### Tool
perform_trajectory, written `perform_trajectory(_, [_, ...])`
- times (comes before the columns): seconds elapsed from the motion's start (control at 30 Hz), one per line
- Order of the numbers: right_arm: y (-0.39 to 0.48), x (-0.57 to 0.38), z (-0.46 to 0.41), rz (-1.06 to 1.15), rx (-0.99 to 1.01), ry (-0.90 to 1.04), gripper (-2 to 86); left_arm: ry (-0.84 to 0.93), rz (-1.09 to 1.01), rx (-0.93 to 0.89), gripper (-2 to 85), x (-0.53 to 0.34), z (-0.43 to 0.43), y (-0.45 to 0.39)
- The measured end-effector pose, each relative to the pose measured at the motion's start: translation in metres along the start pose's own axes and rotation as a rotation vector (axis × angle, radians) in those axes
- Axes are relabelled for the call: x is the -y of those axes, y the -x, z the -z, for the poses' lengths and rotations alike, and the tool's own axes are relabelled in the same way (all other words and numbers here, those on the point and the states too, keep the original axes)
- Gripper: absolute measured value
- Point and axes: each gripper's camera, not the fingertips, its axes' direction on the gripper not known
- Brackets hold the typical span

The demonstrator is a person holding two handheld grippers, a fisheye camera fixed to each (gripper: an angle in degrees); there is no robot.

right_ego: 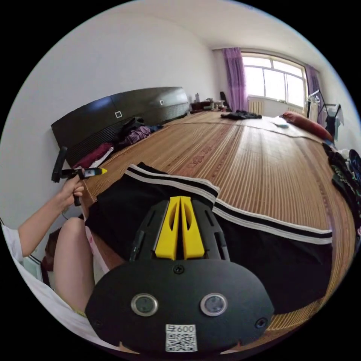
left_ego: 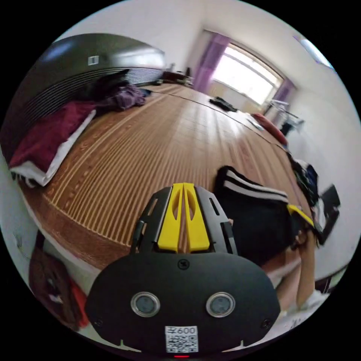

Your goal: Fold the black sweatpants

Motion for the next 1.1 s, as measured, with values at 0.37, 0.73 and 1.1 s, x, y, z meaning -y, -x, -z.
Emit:
perform_trajectory(0.37, [0.086, -0.084, 0.016, 0.216, 0.131, 0.039, -0.5, 0.019, 0.009, -0.06, 4.5, -0.141, 0.063, 0.004])
perform_trajectory(0.73, [0.15, -0.031, -0.03, 0.399, 0.238, 0.035, 0.0, -0.122, 0.171, -0.383, 5.6, -0.193, 0.067, 0.095])
perform_trajectory(1.1, [0.185, 0.02, -0.205, 0.529, 0.297, 0.472, -0.8, -0.19, 0.365, -0.46, 0.6, -0.238, 0.086, 0.197])
